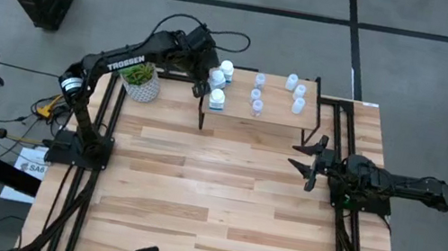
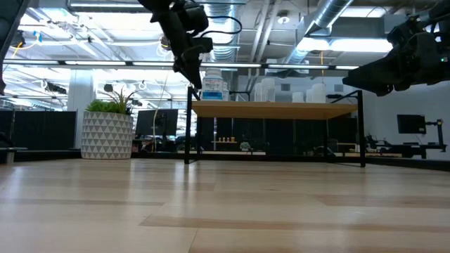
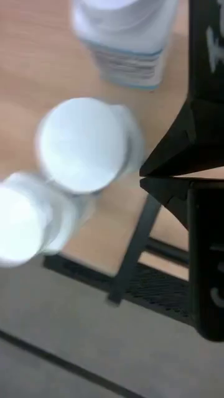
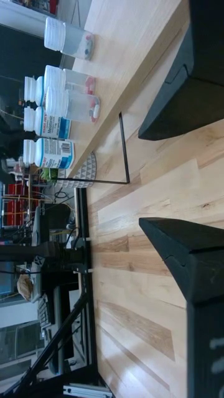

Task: Pick and place medicine bottles onto shelf by color
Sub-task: Adjust the big white pill bottles on the shelf

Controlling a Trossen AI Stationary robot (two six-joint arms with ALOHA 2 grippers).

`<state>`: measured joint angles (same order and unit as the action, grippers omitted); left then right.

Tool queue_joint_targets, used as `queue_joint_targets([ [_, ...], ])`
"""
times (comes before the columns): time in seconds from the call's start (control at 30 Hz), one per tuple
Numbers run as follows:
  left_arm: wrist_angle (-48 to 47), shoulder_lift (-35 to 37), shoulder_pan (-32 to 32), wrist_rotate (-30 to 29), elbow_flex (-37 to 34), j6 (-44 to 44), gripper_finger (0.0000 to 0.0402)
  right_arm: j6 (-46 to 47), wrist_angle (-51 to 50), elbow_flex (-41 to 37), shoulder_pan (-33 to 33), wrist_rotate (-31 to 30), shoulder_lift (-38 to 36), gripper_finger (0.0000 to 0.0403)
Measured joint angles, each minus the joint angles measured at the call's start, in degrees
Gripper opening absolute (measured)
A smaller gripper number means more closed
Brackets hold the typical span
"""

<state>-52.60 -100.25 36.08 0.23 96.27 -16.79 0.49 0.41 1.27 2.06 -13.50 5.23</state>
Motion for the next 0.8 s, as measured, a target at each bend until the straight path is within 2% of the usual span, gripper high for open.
queue_joint_targets([
  [0.2,-3.49,-0.04,-2.65,-10.09,0.04,1.39,0.0,-0.02,0.01,-0.02,0.0,0.0,-0.01,0.0238],
  [0.27,-4.33,-0.04,-3.14,-11.64,0.04,1.82,0.0,0.0,0.01,0.0,-0.01,-0.02,0.0,0.0238],
  [0.8,-3.67,-0.04,-6.09,-10.08,0.04,0.97,0.0,-0.02,0.01,-0.01,-0.01,-0.01,0.0,0.0238],
])
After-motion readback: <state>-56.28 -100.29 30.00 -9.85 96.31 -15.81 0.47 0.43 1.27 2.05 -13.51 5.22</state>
